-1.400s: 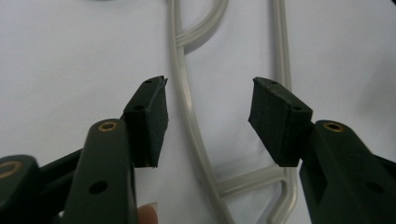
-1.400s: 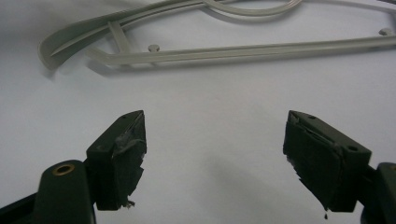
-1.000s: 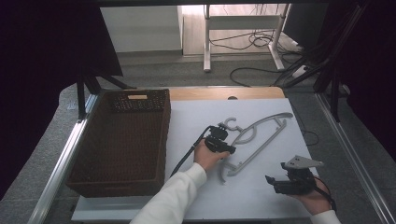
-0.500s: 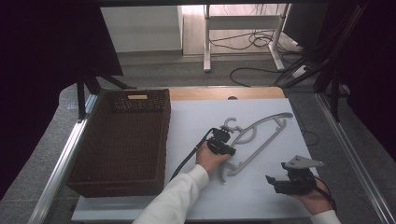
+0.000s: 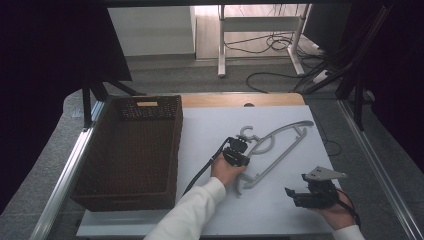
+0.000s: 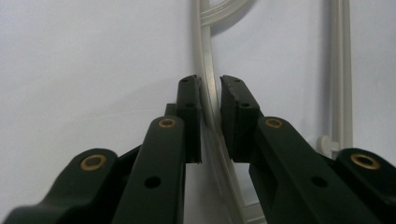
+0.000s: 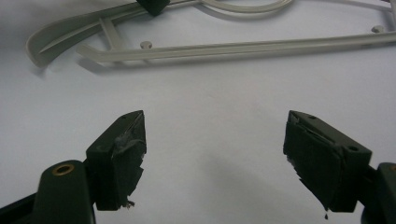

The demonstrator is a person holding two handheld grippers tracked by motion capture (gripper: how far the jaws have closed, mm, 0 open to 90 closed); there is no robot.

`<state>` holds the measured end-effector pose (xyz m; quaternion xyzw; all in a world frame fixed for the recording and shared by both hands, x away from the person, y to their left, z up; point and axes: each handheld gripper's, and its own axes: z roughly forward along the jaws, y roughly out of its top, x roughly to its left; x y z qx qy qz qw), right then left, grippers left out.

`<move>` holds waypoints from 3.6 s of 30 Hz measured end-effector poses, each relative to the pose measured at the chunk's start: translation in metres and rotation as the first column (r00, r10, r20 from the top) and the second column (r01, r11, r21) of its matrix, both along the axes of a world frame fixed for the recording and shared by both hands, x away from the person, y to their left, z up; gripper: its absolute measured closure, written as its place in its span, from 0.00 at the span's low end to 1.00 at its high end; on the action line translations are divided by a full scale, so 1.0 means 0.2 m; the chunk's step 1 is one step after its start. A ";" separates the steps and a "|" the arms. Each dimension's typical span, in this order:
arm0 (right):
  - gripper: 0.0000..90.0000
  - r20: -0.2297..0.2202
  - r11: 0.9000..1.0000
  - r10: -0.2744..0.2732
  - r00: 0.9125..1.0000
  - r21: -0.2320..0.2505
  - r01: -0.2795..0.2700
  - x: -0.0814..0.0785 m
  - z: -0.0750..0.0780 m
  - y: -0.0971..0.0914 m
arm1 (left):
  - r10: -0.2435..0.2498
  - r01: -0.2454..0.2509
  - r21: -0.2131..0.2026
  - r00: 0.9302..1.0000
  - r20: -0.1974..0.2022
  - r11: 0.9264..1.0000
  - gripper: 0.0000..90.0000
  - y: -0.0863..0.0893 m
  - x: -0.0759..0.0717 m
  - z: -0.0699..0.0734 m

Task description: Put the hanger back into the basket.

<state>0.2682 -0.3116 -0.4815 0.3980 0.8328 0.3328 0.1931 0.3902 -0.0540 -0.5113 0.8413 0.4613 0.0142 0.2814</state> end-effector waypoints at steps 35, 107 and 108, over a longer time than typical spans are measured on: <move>0.24 0.024 1.000 -0.023 0.999 0.008 0.023 0.00 0.01 -0.01 | 0.061 -0.039 -0.267 0.995 0.075 0.963 0.92 0.22 0.00 0.28; 0.25 0.010 1.000 -0.012 1.000 -0.003 0.012 0.01 0.00 0.02 | 0.201 -0.073 -0.339 0.910 0.362 0.938 0.91 1.17 -0.42 0.88; 0.25 0.010 1.000 -0.013 1.000 -0.003 0.013 0.01 0.00 0.02 | 0.205 -0.076 -0.339 0.908 0.364 0.938 0.91 1.19 -0.44 0.88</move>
